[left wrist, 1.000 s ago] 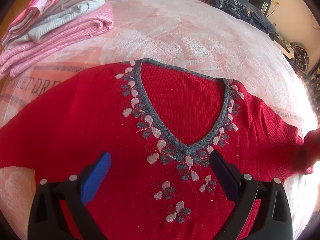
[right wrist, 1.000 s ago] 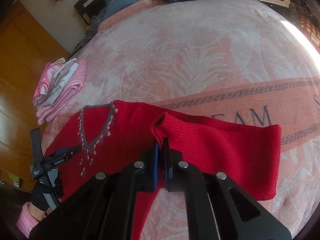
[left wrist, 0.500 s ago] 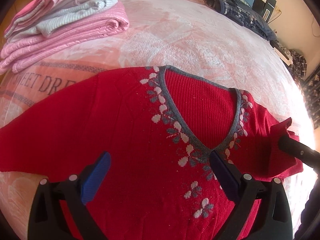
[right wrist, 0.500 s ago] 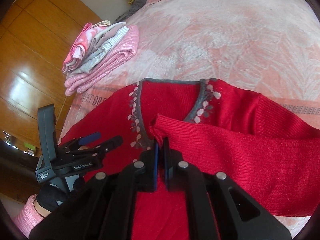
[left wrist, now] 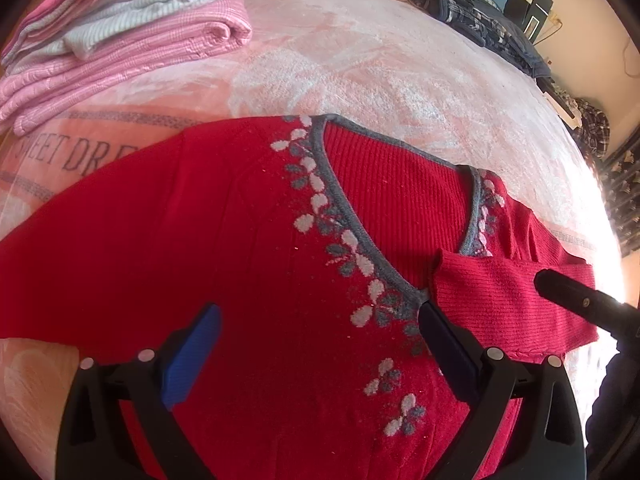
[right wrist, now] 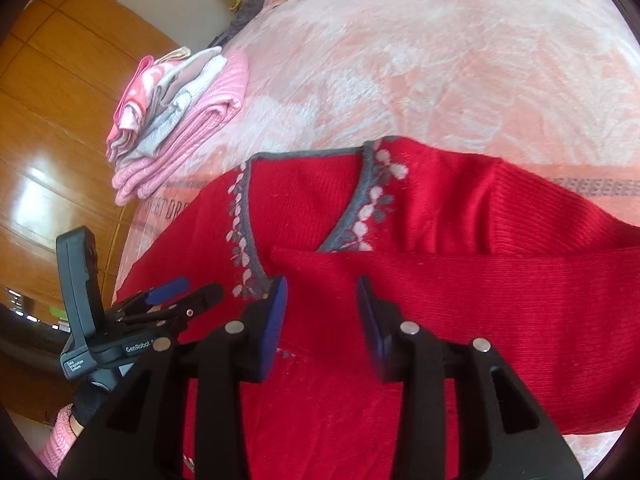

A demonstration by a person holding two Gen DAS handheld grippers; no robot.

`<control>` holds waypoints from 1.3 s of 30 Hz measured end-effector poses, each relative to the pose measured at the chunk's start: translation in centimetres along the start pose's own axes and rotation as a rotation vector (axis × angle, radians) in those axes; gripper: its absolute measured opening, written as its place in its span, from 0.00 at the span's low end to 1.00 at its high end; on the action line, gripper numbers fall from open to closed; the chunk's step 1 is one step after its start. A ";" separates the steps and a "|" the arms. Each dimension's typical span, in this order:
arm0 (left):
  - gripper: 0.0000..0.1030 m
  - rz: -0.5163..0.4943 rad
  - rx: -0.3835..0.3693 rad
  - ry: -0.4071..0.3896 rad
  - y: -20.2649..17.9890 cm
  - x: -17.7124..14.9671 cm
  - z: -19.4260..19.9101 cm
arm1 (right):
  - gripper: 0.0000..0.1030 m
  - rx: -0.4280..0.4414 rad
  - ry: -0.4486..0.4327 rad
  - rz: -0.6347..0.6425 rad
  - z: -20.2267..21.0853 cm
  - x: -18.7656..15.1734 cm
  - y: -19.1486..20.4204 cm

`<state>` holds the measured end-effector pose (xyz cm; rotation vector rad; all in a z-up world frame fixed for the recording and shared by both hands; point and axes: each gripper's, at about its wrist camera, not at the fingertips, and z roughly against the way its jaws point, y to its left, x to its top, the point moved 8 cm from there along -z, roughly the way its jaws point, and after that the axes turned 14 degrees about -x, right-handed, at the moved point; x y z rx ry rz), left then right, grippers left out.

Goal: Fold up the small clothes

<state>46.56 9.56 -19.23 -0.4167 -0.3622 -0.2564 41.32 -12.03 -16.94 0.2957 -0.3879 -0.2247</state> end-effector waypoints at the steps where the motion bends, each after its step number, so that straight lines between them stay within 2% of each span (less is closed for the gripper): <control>1: 0.96 -0.007 -0.017 0.012 -0.7 -0.2 -0.4 | 0.35 -0.017 -0.010 -0.014 0.6 0.1 -1.3; 5: 0.96 -0.016 -0.093 0.069 -3.8 -1.4 -2.3 | 0.35 -0.061 -0.047 -0.089 2.7 -0.2 -6.5; 7: 0.96 -0.009 -0.100 0.088 -4.8 -1.7 -3.2 | 0.35 -0.069 -0.063 -0.118 3.8 -0.6 -8.7; 10: 0.96 -0.021 -0.079 0.069 -5.8 -1.4 -3.9 | 0.35 -0.089 -0.081 -0.138 5.2 -1.5 -11.4; 16: 0.95 -0.042 -0.136 0.051 -8.0 -0.3 -4.6 | 0.35 -0.126 -0.092 -0.177 6.9 -3.3 -15.7; 18: 0.91 -0.041 -0.160 0.037 -8.4 0.2 -4.9 | 0.35 -0.133 -0.092 -0.184 7.4 -3.8 -16.7; 21: 0.78 -0.050 -0.193 0.016 -9.2 0.8 -5.3 | 0.35 -0.146 -0.098 -0.190 8.1 -4.4 -18.0; 24: 0.50 -0.077 -0.185 0.025 -9.8 0.9 -6.0 | 0.35 -0.150 -0.104 -0.201 8.8 -4.9 -19.1; 25: 0.34 -0.083 -0.178 0.023 -9.8 0.9 -6.2 | 0.35 -0.156 -0.106 -0.203 9.0 -5.1 -19.5; 26: 0.24 -0.084 -0.173 0.020 -9.8 0.8 -6.3 | 0.35 -0.162 -0.105 -0.207 9.1 -5.3 -19.9; 27: 0.23 -0.081 -0.178 0.015 -9.7 0.8 -6.3 | 0.35 -0.167 -0.103 -0.213 9.2 -5.4 -20.3; 28: 0.17 -0.079 -0.193 0.007 -9.7 0.7 -6.3 | 0.35 -0.172 -0.102 -0.220 9.3 -5.6 -20.8; 33: 0.10 -0.028 -0.268 -0.038 -9.4 1.2 -5.2 | 0.35 -0.187 -0.100 -0.239 9.5 -6.0 -21.8; 39: 0.10 -0.025 -0.270 -0.114 -9.2 2.4 -1.5 | 0.35 -0.178 -0.101 -0.231 9.2 -5.6 -21.1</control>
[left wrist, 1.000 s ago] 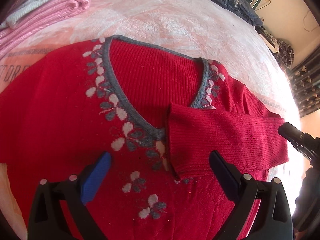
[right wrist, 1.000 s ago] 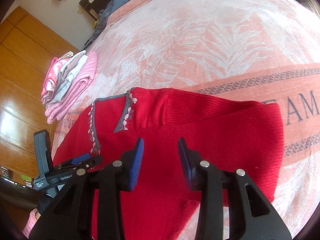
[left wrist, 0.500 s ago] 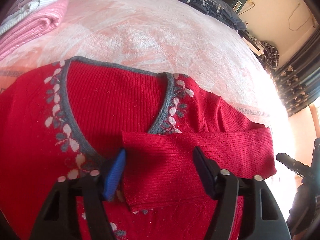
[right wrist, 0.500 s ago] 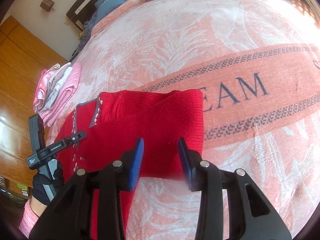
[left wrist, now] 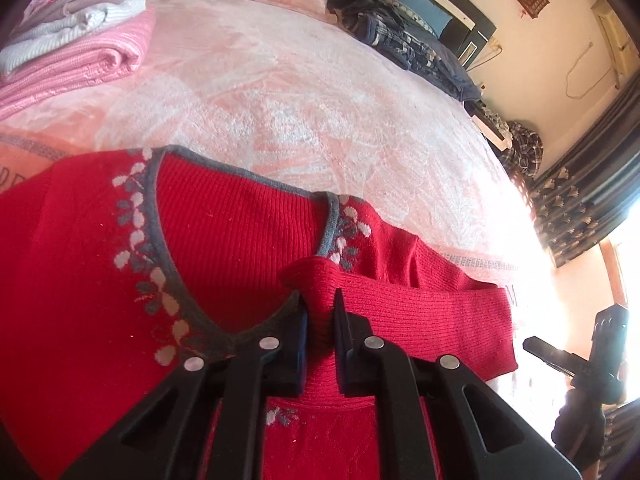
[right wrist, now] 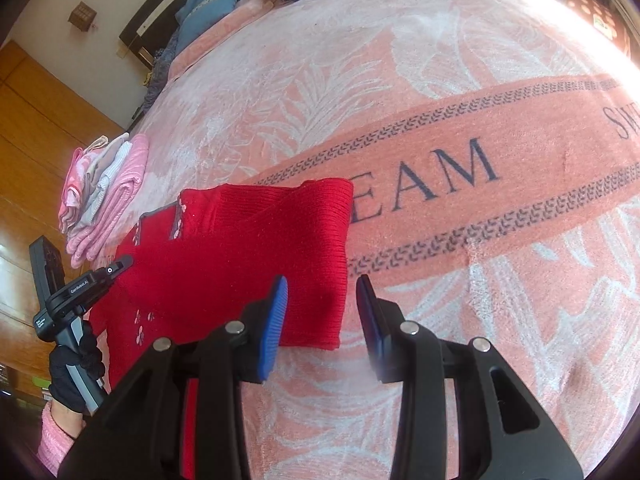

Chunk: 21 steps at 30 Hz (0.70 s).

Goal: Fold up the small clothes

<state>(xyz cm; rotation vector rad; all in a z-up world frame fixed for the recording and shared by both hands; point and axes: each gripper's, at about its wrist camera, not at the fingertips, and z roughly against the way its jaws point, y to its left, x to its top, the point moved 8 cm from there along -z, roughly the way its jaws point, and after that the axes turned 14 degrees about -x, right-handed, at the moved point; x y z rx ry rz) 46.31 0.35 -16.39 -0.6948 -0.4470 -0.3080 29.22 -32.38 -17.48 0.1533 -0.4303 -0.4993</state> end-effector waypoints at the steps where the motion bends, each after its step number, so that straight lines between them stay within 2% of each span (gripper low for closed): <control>1: 0.10 0.002 -0.001 -0.011 0.0 0.3 0.7 | 0.35 0.000 0.002 0.002 -0.1 0.0 0.2; 6: 0.10 -0.004 0.014 -0.062 1.3 2.3 4.6 | 0.35 0.015 0.017 0.010 -0.8 -0.1 1.5; 13: 0.10 0.041 0.073 -0.118 6.1 4.1 8.7 | 0.36 0.085 0.058 0.018 -2.1 -0.5 4.1; 16: 0.10 0.077 0.089 -0.121 8.3 4.2 9.7 | 0.38 0.110 0.077 0.026 -2.7 -0.6 5.5; 21: 0.10 0.125 0.115 -0.110 10.9 3.7 10.3 | 0.39 0.104 0.103 0.058 -4.1 -1.1 7.7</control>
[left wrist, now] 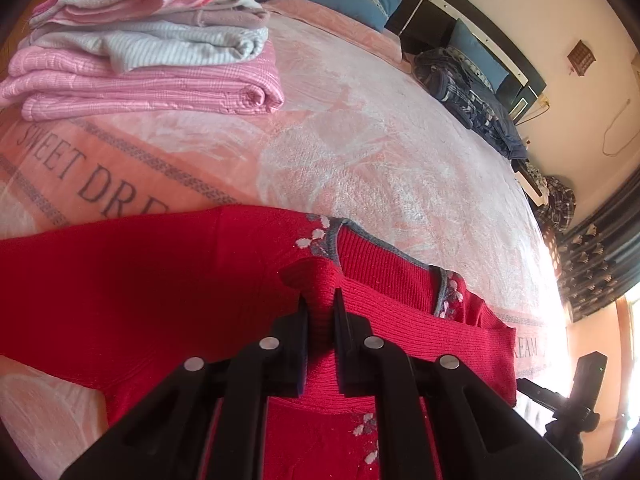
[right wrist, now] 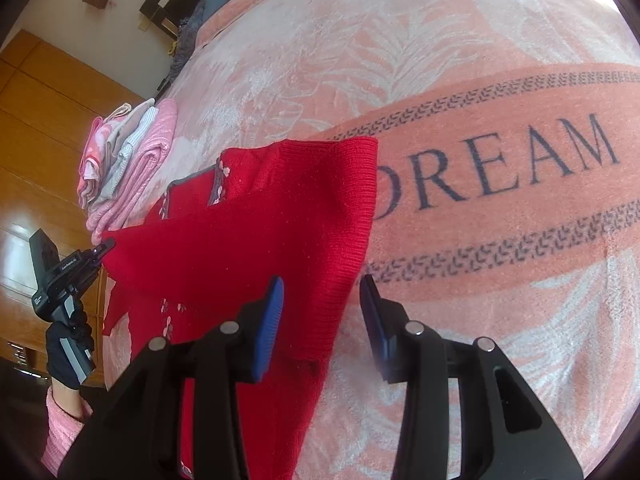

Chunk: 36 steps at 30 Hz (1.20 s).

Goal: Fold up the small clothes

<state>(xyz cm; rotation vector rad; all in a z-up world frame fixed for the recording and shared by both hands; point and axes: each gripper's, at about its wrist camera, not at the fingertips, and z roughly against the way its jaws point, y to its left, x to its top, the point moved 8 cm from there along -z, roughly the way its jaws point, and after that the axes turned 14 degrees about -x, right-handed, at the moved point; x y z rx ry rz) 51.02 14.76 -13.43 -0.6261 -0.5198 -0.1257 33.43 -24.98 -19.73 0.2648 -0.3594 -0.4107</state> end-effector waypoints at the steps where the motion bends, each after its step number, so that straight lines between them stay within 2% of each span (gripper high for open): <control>1: 0.10 0.002 0.001 0.006 0.3 -0.1 -0.1 | 0.39 -0.009 0.005 0.002 -0.4 0.0 0.2; 2: 0.10 0.003 0.002 0.014 0.7 -0.2 -0.2 | 0.32 -0.015 0.014 0.002 -0.7 -0.1 0.4; 6: 0.10 0.020 0.010 0.033 1.9 -0.7 -1.0 | 0.27 -0.044 0.025 0.030 -1.5 -0.3 0.9; 8: 0.10 0.019 0.025 0.049 2.5 -1.2 -1.6 | 0.20 -0.063 0.030 0.033 -1.6 -0.3 0.7; 11: 0.14 0.031 0.053 0.076 3.8 -1.9 -2.6 | 0.16 -0.101 0.058 0.028 -2.2 -0.8 -0.3; 14: 0.24 0.033 0.114 0.104 5.4 -2.6 -3.1 | 0.16 -0.123 0.051 0.060 -2.4 -1.2 -0.3; 15: 0.24 0.035 0.142 0.109 6.1 -2.6 -3.1 | 0.16 -0.135 0.054 0.068 -2.3 -1.2 -0.2; 17: 0.32 0.052 0.151 0.110 6.9 -2.4 -2.6 | 0.16 -0.150 0.057 0.075 -2.2 -1.2 0.0; 20: 0.34 0.071 0.168 0.087 8.0 -1.5 -0.7 | 0.21 -0.154 0.049 0.087 -1.6 -1.3 0.2; 23: 0.35 0.044 0.173 0.058 8.3 -0.3 1.7 | 0.21 -0.181 0.005 0.125 0.0 -0.8 0.7; 26: 0.37 0.014 0.166 0.051 8.0 -0.1 3.3 | 0.22 -0.106 -0.048 0.096 2.1 0.3 1.7; 28: 0.38 0.001 0.140 0.071 7.4 -0.7 3.3 | 0.23 -0.055 -0.051 0.078 2.5 0.8 2.5; 33: 0.38 0.012 0.027 0.141 4.3 -2.6 0.7 | 0.23 -0.059 0.001 0.111 0.4 0.3 4.6; 36: 0.38 -0.021 0.003 0.164 2.4 -3.5 -1.6 | 0.25 -0.078 0.025 0.135 -0.8 -0.3 5.0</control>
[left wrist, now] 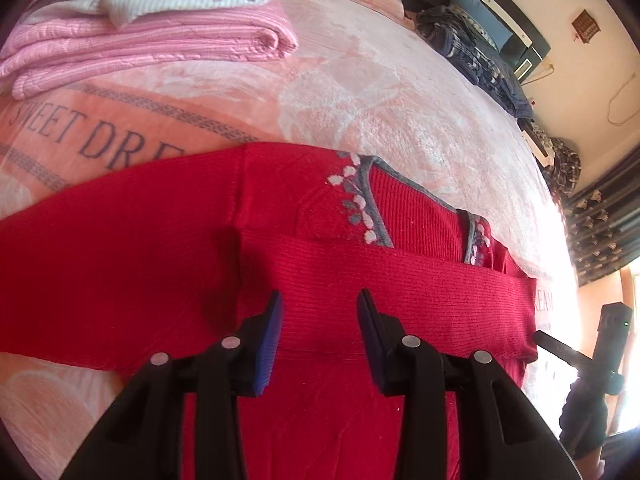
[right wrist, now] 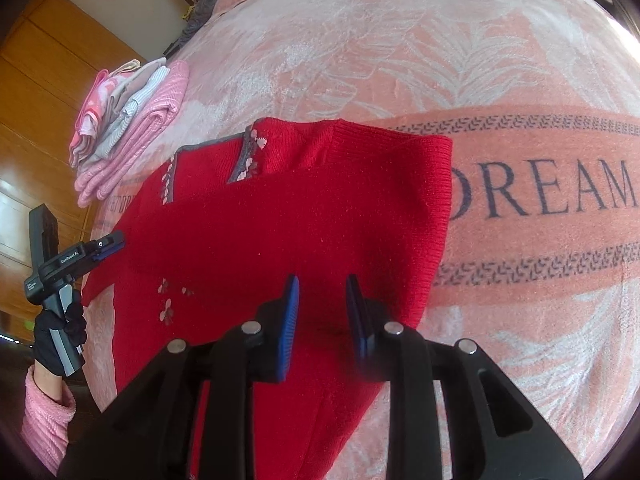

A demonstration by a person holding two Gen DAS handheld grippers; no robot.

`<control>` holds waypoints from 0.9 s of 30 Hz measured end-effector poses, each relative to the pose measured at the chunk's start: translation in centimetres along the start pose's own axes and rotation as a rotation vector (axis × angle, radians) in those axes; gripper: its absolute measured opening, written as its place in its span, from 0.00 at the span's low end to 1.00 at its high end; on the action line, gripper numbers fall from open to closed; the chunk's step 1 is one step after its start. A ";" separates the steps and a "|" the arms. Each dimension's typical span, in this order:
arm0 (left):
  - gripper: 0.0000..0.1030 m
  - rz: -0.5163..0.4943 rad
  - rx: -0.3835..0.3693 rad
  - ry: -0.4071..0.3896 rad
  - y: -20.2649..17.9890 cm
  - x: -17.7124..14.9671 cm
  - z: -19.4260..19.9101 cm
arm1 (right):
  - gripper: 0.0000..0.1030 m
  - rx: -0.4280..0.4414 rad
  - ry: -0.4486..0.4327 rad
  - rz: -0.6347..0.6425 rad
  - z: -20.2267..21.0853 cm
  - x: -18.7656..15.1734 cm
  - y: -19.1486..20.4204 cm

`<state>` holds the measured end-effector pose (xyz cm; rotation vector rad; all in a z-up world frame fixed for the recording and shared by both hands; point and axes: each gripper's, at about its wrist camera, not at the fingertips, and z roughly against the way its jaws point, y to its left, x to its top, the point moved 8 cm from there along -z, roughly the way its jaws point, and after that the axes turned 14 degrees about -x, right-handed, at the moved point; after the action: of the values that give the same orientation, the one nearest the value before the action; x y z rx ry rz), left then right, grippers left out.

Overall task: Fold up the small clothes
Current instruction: 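Move the left gripper to the other sleeve cuff and grasp it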

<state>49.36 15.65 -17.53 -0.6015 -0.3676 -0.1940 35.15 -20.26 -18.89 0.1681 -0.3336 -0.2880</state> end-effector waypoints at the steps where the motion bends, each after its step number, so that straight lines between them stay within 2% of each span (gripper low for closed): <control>1: 0.38 0.002 -0.004 0.004 -0.2 0.0 -0.7 | 0.27 -0.012 0.005 0.003 -0.3 -0.1 0.0; 5: 0.38 0.038 0.020 0.032 1.1 -0.5 -2.9 | 0.25 -0.039 0.025 0.016 -1.6 -0.9 -0.5; 8: 0.38 0.036 -0.011 0.035 1.7 -0.5 -3.3 | 0.25 -0.020 0.023 0.000 -2.1 -1.1 -0.9; 12: 0.38 0.137 -0.066 -0.007 1.9 0.1 -1.7 | 0.27 -0.012 0.023 -0.013 -1.5 -1.0 -0.7; 13: 0.39 0.127 -0.066 -0.021 1.6 0.5 -1.2 | 0.29 -0.005 0.017 -0.004 -1.0 -0.9 -0.4; 17: 0.48 0.007 0.021 -0.087 0.9 1.9 0.0 | 0.30 0.021 -0.014 -0.002 0.2 0.0 0.5; 21: 0.48 0.055 0.024 -0.045 2.4 1.4 -2.0 | 0.30 0.006 0.002 0.000 -0.7 0.1 0.7; 27: 0.48 -0.015 0.067 -0.034 2.7 0.9 -3.0 | 0.29 -0.011 0.023 0.001 -2.4 -0.6 0.3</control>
<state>51.80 16.02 -20.80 -0.5363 -0.4106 -0.1856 35.49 -19.49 -21.27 0.1599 -0.3090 -0.2867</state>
